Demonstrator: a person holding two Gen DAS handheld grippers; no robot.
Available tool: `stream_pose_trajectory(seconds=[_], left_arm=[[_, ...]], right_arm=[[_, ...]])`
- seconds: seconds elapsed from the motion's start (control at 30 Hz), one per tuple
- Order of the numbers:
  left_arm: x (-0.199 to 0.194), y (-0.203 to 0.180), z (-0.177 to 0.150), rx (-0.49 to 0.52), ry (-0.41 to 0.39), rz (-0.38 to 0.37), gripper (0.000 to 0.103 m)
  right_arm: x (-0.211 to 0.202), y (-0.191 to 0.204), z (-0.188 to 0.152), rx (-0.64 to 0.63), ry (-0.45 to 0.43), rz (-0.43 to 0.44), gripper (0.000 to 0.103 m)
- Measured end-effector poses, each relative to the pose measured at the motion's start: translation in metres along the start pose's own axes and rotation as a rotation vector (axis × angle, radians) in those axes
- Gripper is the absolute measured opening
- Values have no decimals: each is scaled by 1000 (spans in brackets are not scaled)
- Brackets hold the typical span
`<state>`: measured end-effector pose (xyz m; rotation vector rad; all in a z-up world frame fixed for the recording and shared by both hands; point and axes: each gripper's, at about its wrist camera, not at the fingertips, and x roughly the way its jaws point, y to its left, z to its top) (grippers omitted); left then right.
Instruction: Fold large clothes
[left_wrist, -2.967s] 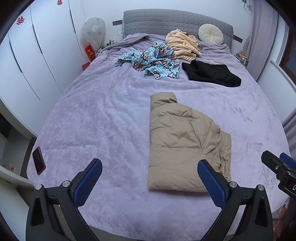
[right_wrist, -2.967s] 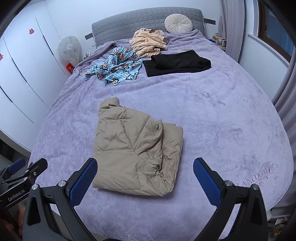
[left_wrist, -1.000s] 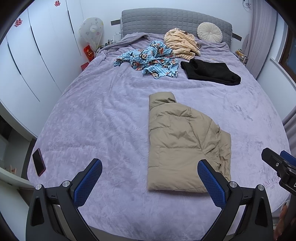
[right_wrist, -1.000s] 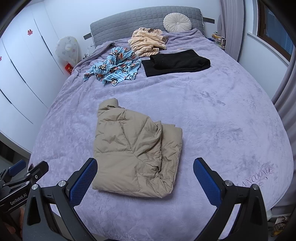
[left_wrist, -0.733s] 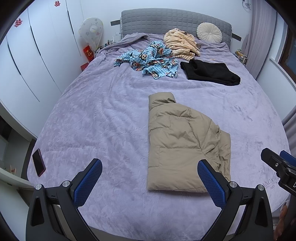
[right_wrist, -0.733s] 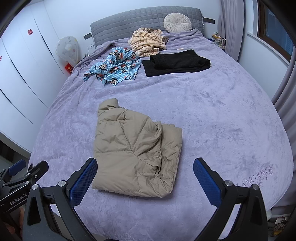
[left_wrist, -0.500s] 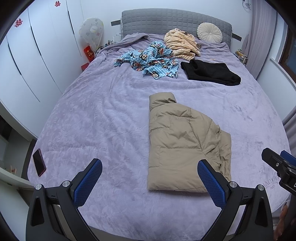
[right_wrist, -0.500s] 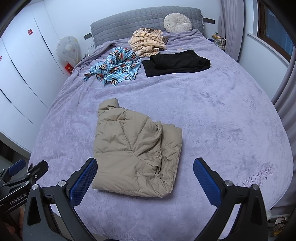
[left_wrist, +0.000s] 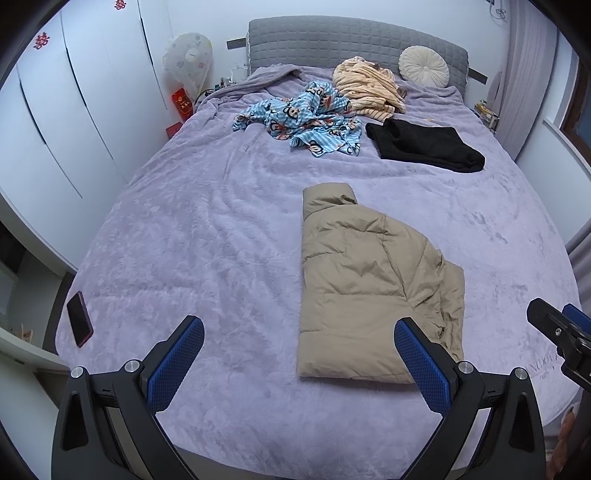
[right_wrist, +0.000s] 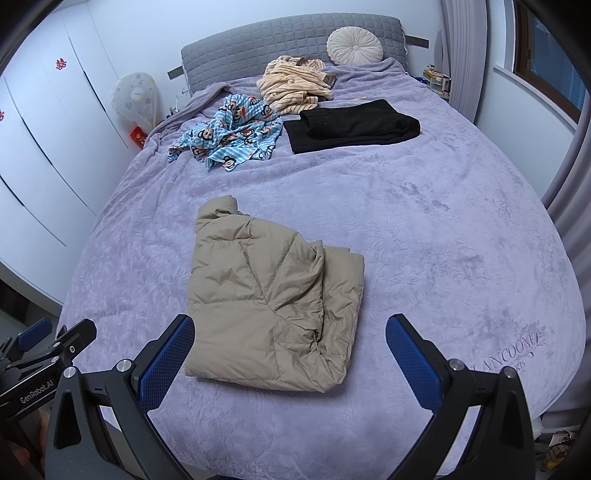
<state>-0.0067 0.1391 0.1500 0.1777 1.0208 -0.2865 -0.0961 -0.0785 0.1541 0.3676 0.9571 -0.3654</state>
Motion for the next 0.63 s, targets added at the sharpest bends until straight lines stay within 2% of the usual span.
stream_pose_trajectory(seconds=[0.63], left_arm=[[-5, -6, 0, 1, -22, 0, 103]], right_arm=[[0, 0, 0, 2, 2, 0, 103]])
